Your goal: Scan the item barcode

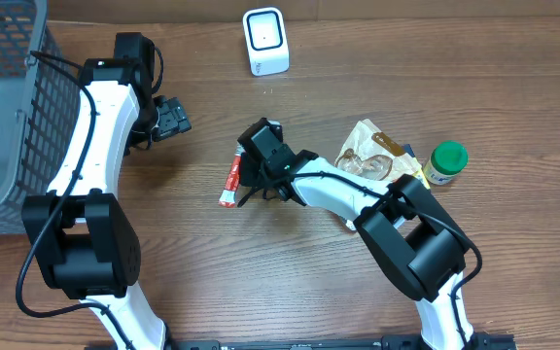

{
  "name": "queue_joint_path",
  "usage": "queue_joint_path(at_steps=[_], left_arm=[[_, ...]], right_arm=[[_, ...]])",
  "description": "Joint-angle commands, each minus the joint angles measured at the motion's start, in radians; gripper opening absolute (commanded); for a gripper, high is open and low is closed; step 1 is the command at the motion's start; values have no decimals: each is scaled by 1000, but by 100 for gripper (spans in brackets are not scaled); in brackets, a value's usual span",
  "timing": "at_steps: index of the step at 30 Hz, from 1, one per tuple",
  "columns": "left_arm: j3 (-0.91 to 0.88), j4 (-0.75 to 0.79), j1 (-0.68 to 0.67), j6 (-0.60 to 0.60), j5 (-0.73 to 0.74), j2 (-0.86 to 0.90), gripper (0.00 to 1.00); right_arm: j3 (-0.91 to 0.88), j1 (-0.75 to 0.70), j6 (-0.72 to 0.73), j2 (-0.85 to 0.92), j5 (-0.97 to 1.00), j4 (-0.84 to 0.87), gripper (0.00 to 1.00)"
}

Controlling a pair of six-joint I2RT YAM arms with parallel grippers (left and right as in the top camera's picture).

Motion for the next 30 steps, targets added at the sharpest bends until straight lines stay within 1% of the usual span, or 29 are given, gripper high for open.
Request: queue_joint_path(at_steps=[1,5,9,12,14,15,19,27,30], left_arm=[[8,0,1,14,-16,3,100],[8,0,1,14,-16,3,100],[8,0,1,14,-16,3,100],[8,0,1,14,-16,3,100],[8,0,1,14,-16,3,100],[8,0,1,14,-16,3,100],[8,0,1,14,-16,3,100],[8,0,1,14,-16,3,100],[8,0,1,14,-16,3,100]], right_arm=[[-7,10,-81,37,16,42,14],[5,5,-166,34,13,95,15],[63,-21,-177,-42,7,-35,20],[89,-28,-177,-123,-93,-108,20],[90,-27,-175,-163,-174,-140,25],[90,-26,-168,-167,-200,-163,29],[86,-15,-138,-141,-214,-254,38],[85,47,-138,-42,-182,-238,38],[85,55,-138,-32,-182,-237,38]])
